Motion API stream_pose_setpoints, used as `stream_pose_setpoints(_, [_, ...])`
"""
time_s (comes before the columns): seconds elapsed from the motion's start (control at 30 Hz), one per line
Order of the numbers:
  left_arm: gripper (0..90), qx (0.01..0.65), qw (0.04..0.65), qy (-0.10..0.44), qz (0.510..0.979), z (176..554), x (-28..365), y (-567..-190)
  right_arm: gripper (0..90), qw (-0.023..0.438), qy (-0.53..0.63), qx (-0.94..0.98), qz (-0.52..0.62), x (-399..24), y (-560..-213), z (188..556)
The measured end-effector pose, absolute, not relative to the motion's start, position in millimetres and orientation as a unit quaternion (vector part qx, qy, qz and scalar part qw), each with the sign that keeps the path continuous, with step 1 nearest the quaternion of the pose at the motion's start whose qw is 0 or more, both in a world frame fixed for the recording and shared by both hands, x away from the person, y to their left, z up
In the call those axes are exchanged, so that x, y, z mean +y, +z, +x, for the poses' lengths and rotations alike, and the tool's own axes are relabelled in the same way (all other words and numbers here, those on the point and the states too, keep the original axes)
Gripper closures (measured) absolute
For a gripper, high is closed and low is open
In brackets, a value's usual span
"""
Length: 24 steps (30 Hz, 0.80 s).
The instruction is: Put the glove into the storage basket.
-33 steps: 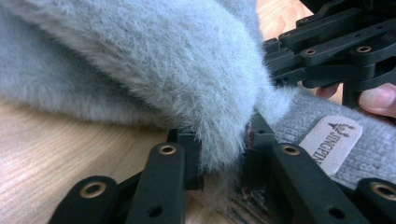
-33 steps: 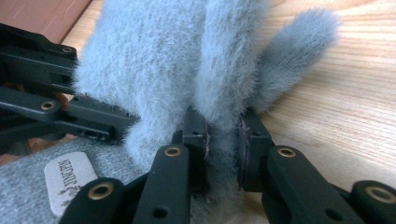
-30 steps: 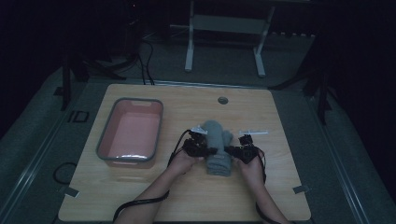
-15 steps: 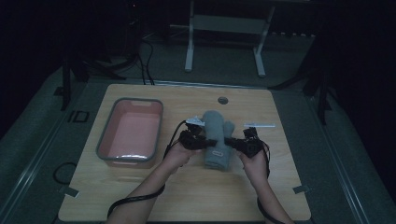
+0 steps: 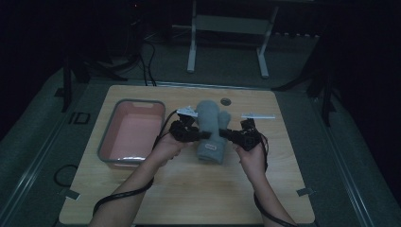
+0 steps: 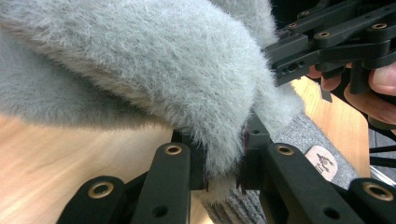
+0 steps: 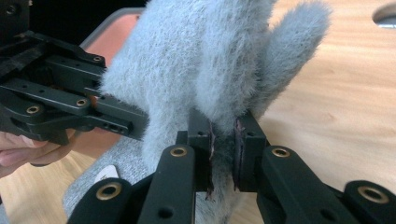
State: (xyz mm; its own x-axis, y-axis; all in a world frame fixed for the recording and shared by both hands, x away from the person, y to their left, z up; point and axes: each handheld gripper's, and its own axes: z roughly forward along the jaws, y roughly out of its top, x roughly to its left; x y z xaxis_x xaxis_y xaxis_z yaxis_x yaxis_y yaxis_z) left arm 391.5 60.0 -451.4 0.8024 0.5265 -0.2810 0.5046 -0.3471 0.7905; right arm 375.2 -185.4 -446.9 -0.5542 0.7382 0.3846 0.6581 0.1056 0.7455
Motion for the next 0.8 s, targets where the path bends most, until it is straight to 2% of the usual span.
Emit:
stream_pose_setpoints(0.33, [78.2,0.314,0.476,0.04,0.82,393,101,-431,80.3,0.033,0.488,0.745,0.454,-148,-427,386])
stream_pose_setpoints(0.8, [78.1,0.349,0.459,0.072,0.814,387,185,-415,80.5,-0.001,0.494,0.76,0.423,-62,-414,404])
